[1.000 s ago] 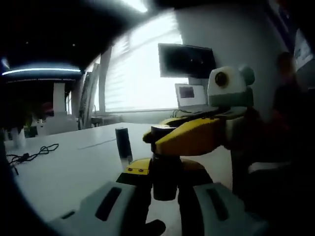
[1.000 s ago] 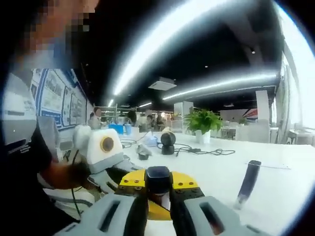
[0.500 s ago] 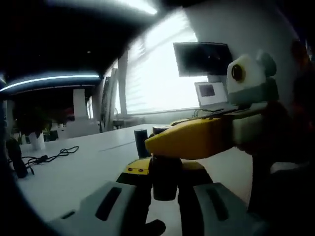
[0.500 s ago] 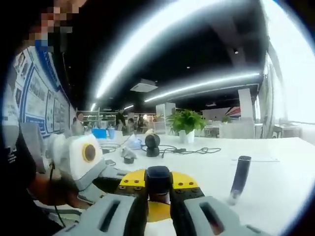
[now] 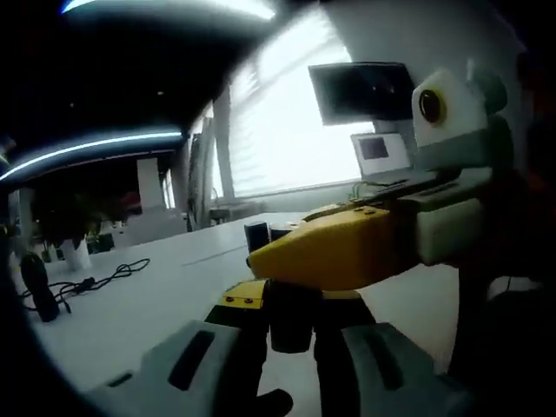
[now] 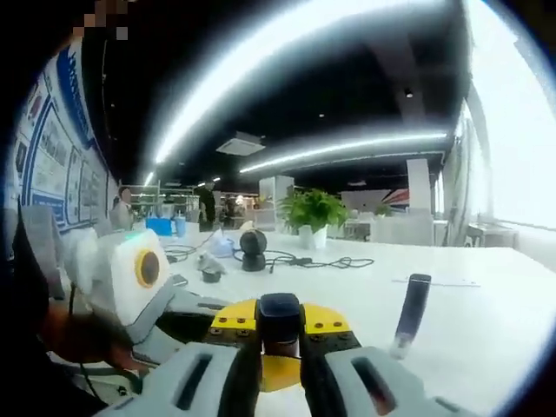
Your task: Pick up cosmetic bottle twist off cap place on table pick up cap screw tight cap place on table
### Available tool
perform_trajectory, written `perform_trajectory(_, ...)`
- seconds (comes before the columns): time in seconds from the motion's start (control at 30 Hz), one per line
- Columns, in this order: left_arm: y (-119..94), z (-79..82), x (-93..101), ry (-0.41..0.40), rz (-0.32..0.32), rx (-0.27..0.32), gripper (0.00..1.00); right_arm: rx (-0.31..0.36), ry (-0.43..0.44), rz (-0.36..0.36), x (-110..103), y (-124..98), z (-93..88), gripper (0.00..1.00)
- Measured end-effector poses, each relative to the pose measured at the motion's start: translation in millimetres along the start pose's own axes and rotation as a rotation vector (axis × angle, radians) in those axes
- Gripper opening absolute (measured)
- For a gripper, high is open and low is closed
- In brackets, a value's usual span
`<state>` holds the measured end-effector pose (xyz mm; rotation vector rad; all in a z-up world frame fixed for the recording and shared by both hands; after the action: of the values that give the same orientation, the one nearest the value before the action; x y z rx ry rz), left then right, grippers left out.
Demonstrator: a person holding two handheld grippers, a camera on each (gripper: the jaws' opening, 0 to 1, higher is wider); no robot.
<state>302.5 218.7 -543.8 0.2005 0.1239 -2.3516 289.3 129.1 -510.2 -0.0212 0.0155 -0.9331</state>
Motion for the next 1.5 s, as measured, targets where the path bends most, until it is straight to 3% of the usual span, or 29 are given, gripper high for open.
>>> perform_trajectory(0.27,-1,-0.3,-2.8,-0.013,-0.004,0.008,0.1,0.015,-0.019,-0.01,-2,1,-0.5,0.13)
perform_trajectory(0.37,-1,-2.4,-3.9,-0.028,-0.023,0.008,0.1,0.019,-0.04,0.002,1,1,-0.3,0.25)
perform_trajectory(0.57,-3,-5.6,-3.4,-0.093,-0.136,0.018,0.1,0.04,-0.007,0.073,3,-6,3.7,0.25)
perform_trajectory(0.7,-5,-6.7,-4.7,-0.1,-0.169,0.015,0.1,0.05,0.008,0.128,4,-11,6.2,0.25)
perform_trajectory(0.83,-10,-4.0,-7.1,-0.147,-0.22,0.034,0.1,0.056,0.034,0.223,2,-16,9.0,0.25)
perform_trajectory(1.03,-21,1.0,-2.3,-0.138,-0.333,0.044,0.1,0.054,0.031,0.344,1,-23,11.7,0.26)
perform_trajectory(1.2,-30,5.5,5.5,-0.149,-0.471,0.056,0.1,0.038,0.007,0.478,-5,-27,8.4,0.28)
perform_trajectory(1.3,-34,6.7,6.9,-0.157,-0.517,0.049,0.1,0.026,0.005,0.557,-9,-29,7.7,0.27)
perform_trajectory(1.5,-40,4.8,10.8,-0.159,-0.609,0.038,0.1,0.021,0.02,0.655,-14,-31,11.0,0.25)
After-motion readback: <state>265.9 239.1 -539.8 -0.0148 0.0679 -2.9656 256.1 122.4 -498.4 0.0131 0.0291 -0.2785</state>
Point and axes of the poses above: the point that each gripper's makers call its tool centre point, and the gripper's own axes: y roughly forward along the fingers, x roughly to its right, z roughly out of its top, the point moved 8 cm from there along -y, roughly backward along the fingers, and after that the axes turned 3 degrees about -z, right-handed, at the moved point
